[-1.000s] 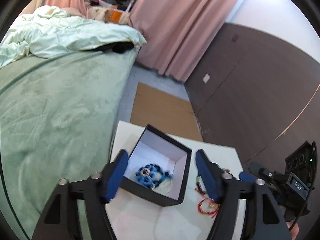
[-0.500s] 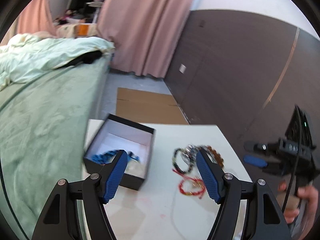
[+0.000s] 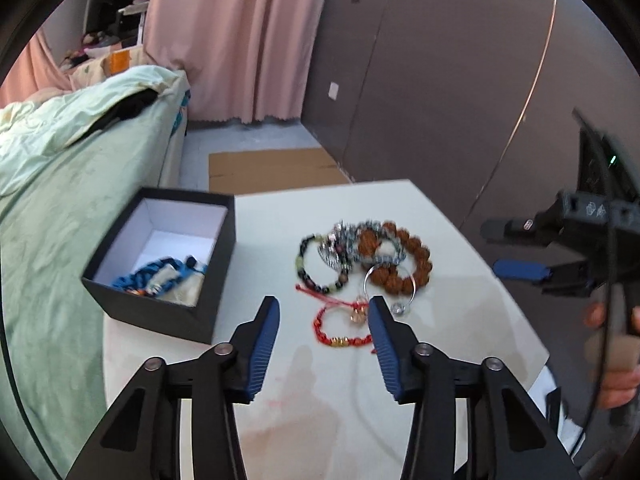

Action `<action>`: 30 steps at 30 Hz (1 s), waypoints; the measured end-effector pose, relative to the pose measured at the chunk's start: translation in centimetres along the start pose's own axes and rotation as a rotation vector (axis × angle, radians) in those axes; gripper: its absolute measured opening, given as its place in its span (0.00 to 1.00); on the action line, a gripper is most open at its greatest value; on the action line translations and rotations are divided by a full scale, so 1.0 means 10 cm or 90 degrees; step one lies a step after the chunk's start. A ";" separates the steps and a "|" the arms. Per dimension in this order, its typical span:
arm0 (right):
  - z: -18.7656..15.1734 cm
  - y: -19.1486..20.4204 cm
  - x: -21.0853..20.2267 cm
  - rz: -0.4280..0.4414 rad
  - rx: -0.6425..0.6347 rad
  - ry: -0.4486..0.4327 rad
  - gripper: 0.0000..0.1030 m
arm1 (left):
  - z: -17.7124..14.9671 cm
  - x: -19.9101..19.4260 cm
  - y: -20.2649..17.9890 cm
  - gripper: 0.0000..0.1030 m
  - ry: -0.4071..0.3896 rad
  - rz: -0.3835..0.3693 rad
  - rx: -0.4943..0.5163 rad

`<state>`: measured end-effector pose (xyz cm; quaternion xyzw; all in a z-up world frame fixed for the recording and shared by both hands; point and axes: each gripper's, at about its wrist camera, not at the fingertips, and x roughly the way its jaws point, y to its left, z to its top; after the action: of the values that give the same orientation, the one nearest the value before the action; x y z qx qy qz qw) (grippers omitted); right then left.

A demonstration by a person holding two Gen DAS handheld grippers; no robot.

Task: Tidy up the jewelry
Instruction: 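Move the open left tool back over the jewelry pile, then grasp the red string bracelet with the left tool while the right tool grasps the silver bangle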

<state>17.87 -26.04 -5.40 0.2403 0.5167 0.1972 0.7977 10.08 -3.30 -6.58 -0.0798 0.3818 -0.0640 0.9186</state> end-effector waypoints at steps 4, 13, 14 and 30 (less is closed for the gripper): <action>0.02 -0.01 0.02 -0.004 -0.001 0.008 0.66 | -0.04 0.18 -0.04 0.39 0.026 0.006 0.014; 0.08 -0.06 0.21 -0.005 0.005 0.039 0.66 | -0.08 0.50 -0.12 0.38 0.060 0.043 0.035; 0.09 -0.09 0.25 -0.002 0.014 0.047 0.66 | -0.08 0.56 -0.13 0.38 0.067 0.047 0.037; -0.08 -0.21 0.68 0.024 0.085 0.124 0.49 | -0.08 0.77 -0.07 0.07 0.096 0.067 0.026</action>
<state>19.89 -23.73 -11.90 0.2822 0.5992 0.1998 0.7220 14.86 -5.45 -12.39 -0.0360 0.4519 -0.0291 0.8909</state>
